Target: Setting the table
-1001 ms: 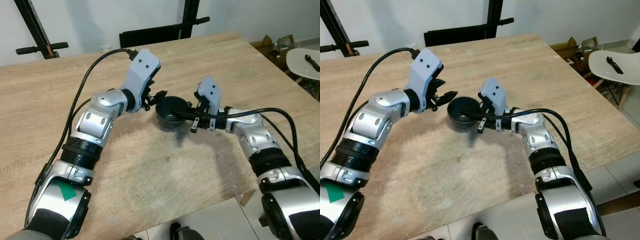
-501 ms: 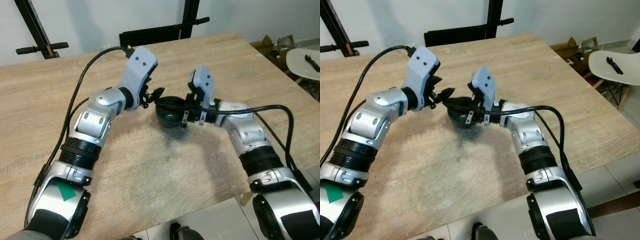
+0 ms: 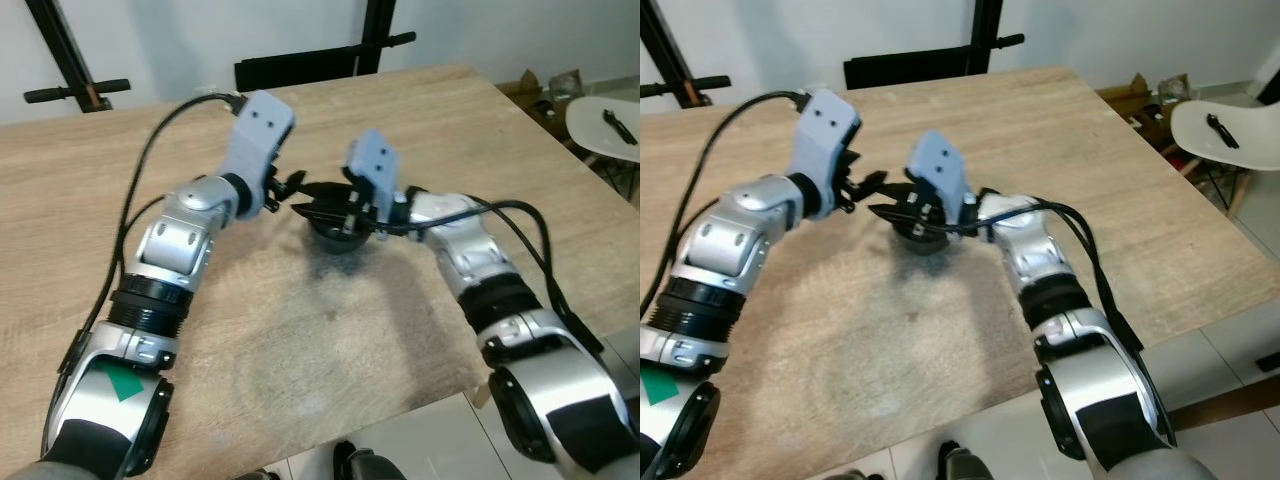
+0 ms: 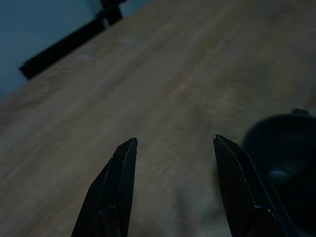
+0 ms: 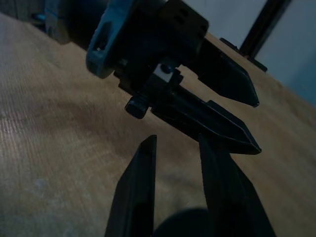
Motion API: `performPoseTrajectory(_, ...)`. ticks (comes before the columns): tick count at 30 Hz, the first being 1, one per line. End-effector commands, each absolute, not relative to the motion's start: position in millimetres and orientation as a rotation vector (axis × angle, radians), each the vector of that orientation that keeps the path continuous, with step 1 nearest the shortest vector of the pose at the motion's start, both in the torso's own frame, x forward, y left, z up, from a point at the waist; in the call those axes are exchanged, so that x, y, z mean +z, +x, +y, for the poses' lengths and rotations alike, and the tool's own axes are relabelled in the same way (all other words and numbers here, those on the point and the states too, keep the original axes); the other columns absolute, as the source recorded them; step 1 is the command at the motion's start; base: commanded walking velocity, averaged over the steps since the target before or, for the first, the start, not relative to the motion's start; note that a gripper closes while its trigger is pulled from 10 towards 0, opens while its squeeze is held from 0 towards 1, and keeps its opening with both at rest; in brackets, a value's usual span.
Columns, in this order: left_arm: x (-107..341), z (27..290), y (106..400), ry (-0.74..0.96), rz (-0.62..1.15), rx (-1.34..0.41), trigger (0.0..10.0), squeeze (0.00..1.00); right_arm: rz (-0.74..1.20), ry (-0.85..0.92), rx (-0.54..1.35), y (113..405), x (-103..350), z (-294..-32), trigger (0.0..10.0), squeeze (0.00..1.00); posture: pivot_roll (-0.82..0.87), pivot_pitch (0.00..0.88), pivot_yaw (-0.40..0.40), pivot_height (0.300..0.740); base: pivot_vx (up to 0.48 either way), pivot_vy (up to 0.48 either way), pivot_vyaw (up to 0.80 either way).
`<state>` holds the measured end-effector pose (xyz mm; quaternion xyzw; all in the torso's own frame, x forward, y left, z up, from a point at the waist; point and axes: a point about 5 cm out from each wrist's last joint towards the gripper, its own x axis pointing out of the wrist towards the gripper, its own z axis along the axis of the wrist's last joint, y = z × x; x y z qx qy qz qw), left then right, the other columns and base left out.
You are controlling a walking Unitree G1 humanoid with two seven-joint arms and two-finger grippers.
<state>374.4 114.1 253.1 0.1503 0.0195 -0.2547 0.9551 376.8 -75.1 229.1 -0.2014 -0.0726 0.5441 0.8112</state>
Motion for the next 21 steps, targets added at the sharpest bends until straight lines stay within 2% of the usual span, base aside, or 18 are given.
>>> performPoseTrajectory(1,264.9,105.9,364.0,0.306,-0.018,-0.608,10.0,0.0,0.003,-0.392,0.839,394.0,206.6,-123.4,10.0,1.0,0.04,0.103,0.013,0.74,0.0,0.0,0.0)
performPoseTrajectory(4,271.0,118.2,361.0,0.311,-0.026,-0.582,10.0,0.0,-0.011,-0.378,0.911,391.3,209.1,-130.3,10.0,0.95,0.05,0.106,0.01,0.74,0.0,0.0,0.0)
performPoseTrajectory(5,272.4,122.6,358.9,0.312,-0.024,-0.583,10.0,0.0,-0.017,-0.349,0.963,388.6,211.7,-133.0,10.0,0.0,0.05,0.106,0.011,0.74,0.0,0.0,0.0)
performPoseTrajectory(11,272.0,133.1,350.4,0.313,-0.007,-0.608,10.0,0.0,-0.031,-0.349,0.988,384.9,216.4,-146.3,10.0,0.0,0.04,0.107,0.018,0.74,0.0,0.0,0.0)
performPoseTrajectory(15,260.7,127.7,332.3,0.329,0.02,-0.748,10.0,0.0,-0.009,-0.333,0.972,381.6,211.5,-165.5,10.0,0.0,0.03,0.101,0.025,0.74,0.0,0.0,0.0)
performPoseTrajectory(18,255.6,122.1,320.5,0.335,0.018,-0.849,10.0,0.0,-0.015,-0.305,1.022,375.7,211.5,-168.7,10.0,0.0,0.03,0.101,0.025,0.74,0.0,0.0,0.0)
performPoseTrajectory(21,252.4,117.8,321.0,0.336,0.024,-0.848,10.0,0.0,-0.053,-0.302,0.963,376.4,213.2,-170.9,10.0,0.0,0.01,0.091,0.038,0.74,0.0,0.0,0.0)
